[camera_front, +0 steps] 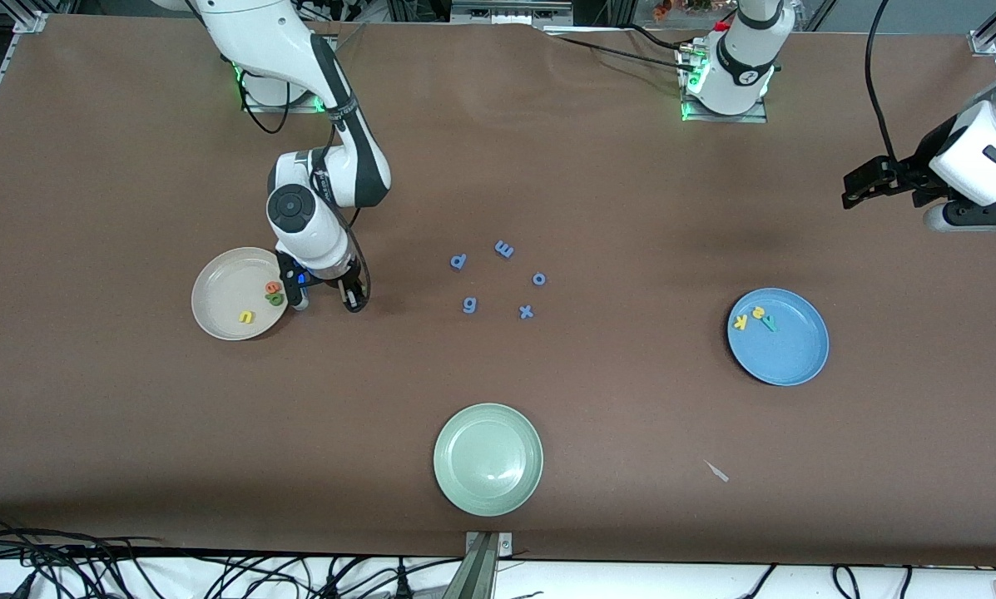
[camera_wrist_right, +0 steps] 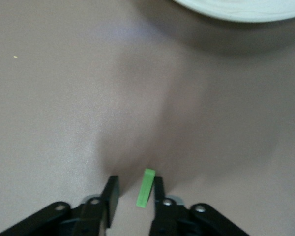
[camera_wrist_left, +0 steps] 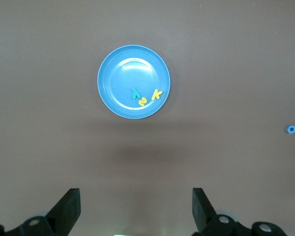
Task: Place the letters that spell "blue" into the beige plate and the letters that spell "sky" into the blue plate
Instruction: 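Grasp the green bar with the right gripper and carry it over the white plate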
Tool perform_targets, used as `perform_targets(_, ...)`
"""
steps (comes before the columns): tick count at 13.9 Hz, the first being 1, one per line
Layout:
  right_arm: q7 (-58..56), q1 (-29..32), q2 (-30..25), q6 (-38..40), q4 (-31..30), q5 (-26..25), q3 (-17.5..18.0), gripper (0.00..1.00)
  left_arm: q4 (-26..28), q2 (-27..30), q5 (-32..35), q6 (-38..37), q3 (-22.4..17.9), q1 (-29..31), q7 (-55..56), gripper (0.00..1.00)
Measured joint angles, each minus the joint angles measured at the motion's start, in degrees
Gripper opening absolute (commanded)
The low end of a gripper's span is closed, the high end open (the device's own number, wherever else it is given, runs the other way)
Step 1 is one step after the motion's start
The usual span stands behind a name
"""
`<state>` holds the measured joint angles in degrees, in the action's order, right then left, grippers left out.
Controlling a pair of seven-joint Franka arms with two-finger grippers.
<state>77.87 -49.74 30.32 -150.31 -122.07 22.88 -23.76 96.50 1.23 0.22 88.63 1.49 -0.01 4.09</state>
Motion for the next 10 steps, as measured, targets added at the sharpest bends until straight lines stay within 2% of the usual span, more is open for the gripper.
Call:
perform_targets(6, -3.11, -0.07, -0.24, 2.05, 1.04, 0.00, -0.41, 0.00, -0.22, -0.02, 0.00, -0.02, 0.04, -0.02, 0.00, 1.00)
perform_targets(10, -18.21, -0.10, -3.18, 13.04, 2.39, -0.03, -5.85, 0.00, -0.32, -0.03, 0.00, -0.02, 0.07, -0.02, 0.00, 1.00)
